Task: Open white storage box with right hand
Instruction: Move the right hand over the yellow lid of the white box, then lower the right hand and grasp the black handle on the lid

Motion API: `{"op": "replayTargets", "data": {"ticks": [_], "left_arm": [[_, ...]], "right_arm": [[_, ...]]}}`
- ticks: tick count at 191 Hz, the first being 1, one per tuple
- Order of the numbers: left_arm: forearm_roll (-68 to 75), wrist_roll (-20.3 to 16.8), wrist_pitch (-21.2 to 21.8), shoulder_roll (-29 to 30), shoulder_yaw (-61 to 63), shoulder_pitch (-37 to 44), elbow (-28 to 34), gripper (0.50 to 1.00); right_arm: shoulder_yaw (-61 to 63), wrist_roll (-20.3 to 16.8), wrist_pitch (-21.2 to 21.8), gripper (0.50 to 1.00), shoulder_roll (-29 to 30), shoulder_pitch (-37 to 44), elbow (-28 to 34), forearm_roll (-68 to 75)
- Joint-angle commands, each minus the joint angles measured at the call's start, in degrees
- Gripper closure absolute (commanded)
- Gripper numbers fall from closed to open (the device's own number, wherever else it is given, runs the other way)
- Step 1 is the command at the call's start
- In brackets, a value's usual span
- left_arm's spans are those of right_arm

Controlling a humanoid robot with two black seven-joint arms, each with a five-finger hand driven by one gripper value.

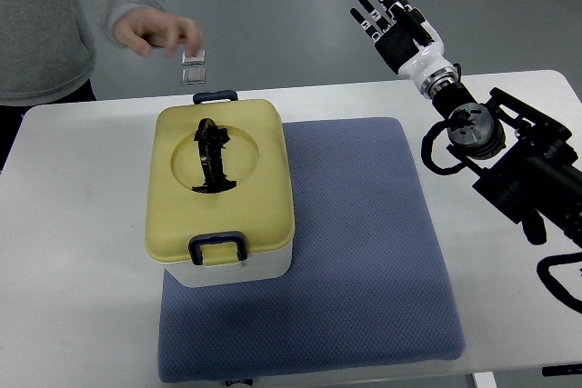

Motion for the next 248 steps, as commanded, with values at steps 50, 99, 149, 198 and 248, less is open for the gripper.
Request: {"op": "replayTargets", "data": {"ticks": [50, 99, 149, 198, 248], "left_arm": [[-0.1, -0.1, 0.0, 0.0, 0.0, 0.0, 0.0, 0.5], [-0.1, 0.0, 0.0, 0.0, 0.0, 0.0, -0.1, 0.5], [-0.1, 0.0, -0.1, 0.0, 0.0, 0.0, 0.0, 0.5], [-0.1, 0.0, 0.0, 0.0, 0.0, 0.0, 0.0, 0.5], [-0.1, 0.0, -0.1, 0.0, -0.1, 0.0, 0.0, 0.5]], "right_arm": [[-0.4, -1.0, 0.8, 0.56, -0.1, 0.5, 0.1, -7.5], [-4.7, -5.7, 10.5, 0.56, -4.8, 9.5, 0.1, -39.2], [-24.0, -3.3, 16.7, 0.56, -8.5, 29.5, 8.8, -70.1], [-29.2, 7.0, 16.7, 0.56, -8.3, 37.2, 22.8, -100.2], [-29.1, 13.1, 9.4, 0.56, -6.3, 36.2, 23.7, -107.4]]}}
